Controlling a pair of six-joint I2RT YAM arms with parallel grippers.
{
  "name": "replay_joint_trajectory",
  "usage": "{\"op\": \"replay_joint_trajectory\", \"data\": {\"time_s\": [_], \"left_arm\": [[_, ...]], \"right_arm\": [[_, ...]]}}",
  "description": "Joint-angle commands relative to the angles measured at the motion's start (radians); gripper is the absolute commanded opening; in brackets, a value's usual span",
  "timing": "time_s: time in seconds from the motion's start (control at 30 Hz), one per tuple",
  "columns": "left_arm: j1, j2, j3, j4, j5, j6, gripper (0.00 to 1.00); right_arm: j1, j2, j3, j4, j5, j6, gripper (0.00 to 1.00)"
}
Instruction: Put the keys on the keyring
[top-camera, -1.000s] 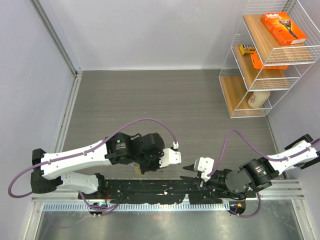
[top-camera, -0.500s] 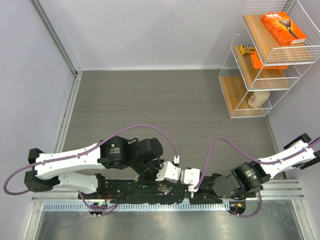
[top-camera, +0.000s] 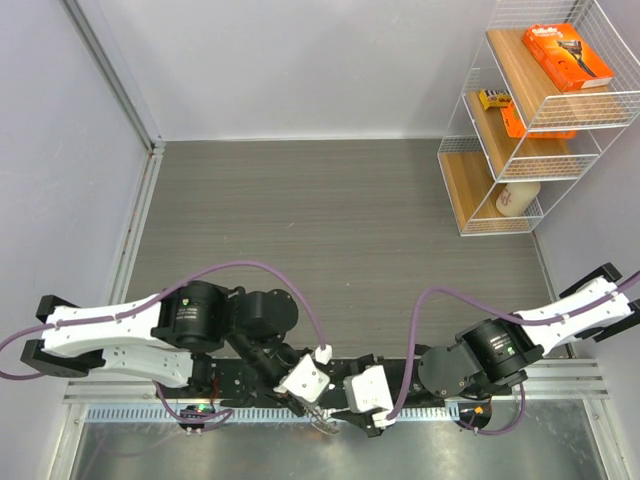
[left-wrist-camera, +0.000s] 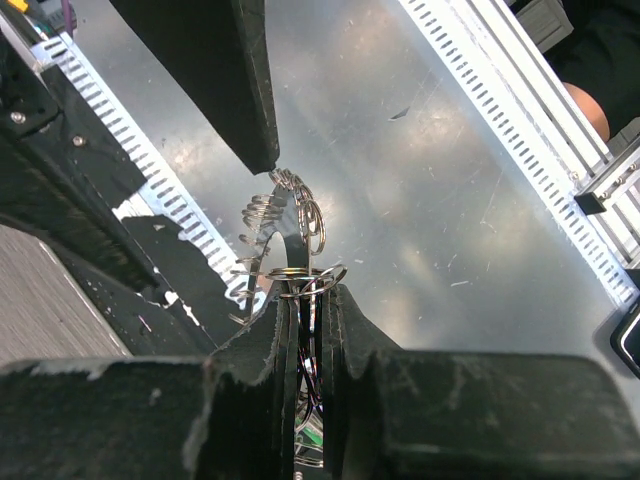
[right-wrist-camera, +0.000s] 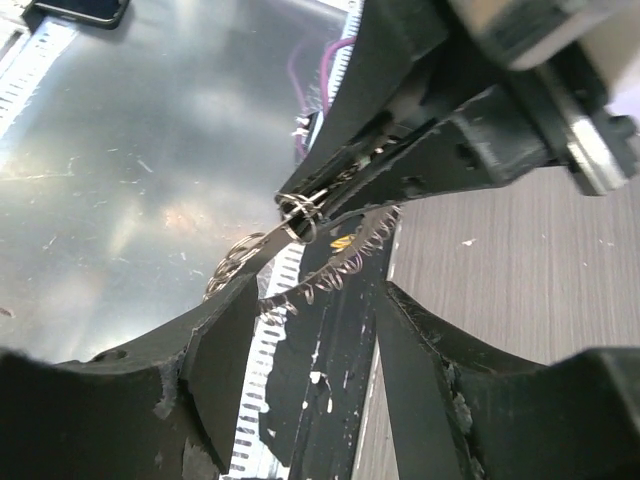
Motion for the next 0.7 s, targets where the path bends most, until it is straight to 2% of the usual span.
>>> {"op": "replay_joint_trajectory", "data": {"time_s": [0.0, 0.47, 0.53, 0.67], "left_arm": [[-0.018, -0.025, 0.028, 0.08, 0.034, 0.019, 0.0], [-0.047, -0.033, 0.038, 0.087, -0.022, 0.019, 0.0], [-0.05, -0.037, 0.037, 0.092, -0.031, 0.017, 0.0], [-0.052, -0.047, 0.034, 0.094, -0.048, 0.016, 0.0]], "right_arm": [[0.003, 0.012, 0.055, 0.026, -0.1, -0.038, 0.57], [0.003, 0.12, 0.114, 0.064, -0.065, -0.029, 0.54], [0.003, 0.127, 0.116, 0.071, -0.073, -0.027, 0.53], [0.003, 0.141, 0.127, 0.071, -0.093, -0.023, 0.44]]}}
